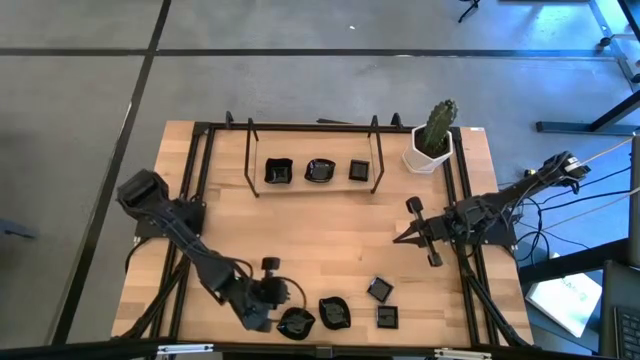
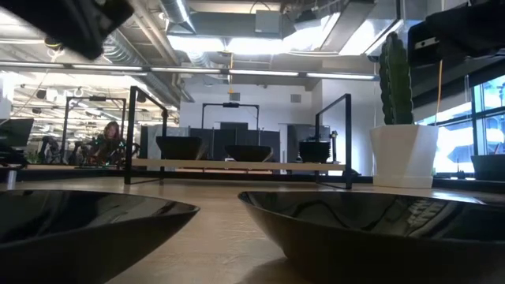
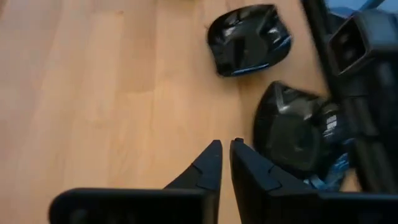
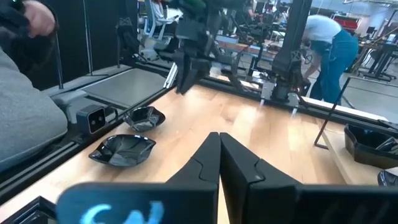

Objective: Pick & Place Mini shaped plates
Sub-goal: Stack the left leaf-shaped plate on the top of the leaf-shaped plate on the shelf

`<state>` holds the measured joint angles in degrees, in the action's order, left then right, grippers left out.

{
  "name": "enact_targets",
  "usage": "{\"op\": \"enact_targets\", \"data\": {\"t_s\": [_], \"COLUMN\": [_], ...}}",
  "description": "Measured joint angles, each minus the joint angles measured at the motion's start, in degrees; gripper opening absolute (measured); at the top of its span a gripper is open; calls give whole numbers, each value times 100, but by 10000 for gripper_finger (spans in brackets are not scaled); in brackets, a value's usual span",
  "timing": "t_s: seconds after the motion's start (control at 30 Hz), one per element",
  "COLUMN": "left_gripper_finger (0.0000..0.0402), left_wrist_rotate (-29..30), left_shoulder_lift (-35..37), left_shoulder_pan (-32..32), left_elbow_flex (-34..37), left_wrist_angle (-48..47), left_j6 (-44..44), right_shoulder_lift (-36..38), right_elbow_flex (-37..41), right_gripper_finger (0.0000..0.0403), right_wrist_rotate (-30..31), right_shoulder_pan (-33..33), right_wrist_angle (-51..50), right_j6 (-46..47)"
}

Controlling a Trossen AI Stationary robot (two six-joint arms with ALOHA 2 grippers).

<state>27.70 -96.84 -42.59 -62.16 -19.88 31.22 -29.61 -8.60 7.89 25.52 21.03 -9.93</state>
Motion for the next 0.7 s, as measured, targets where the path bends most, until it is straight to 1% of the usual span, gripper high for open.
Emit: {"op": "enact_targets", "data": {"t_s": [0.07, 0.13, 0.23, 0.3, 0.37, 0.5, 0.7], "left_gripper_finger": [42, 60, 92, 114, 133, 160, 182], "left_wrist_rotate": [-171, -326, -947, -1231, -1497, -2079, -2568], "left_shoulder_lift": [-101, -194, -398, -587, -737, -1013, -1131], "left_shoulder_pan": [70, 148, 258, 307, 368, 575, 871], "left_elbow_flex": [-375, -732, -1169, -1415, -1590, -1745, -1763], "left_wrist_angle": [-323, -455, -550, -687, -931, -1170, -1220], "left_j6": [102, 113, 20, -67, 58, 569, 662], "right_shoulder_lift": [0, -2, -4, -4, -4, -13, -17], "right_elbow_flex": [0, 0, 0, 0, 0, 0, 0], "right_gripper_finger": [7, 7, 7, 7, 7, 7, 7], "right_wrist_rotate": [-1, -1, 1, 1, 1, 1, -1], "right_shoulder_pan": [0, 0, 0, 0, 0, 0, 0], "right_wrist_angle": [-33, -70, -190, -239, -272, -296, -321], "right_j6": [50, 52, 59, 67, 70, 94, 94]}}
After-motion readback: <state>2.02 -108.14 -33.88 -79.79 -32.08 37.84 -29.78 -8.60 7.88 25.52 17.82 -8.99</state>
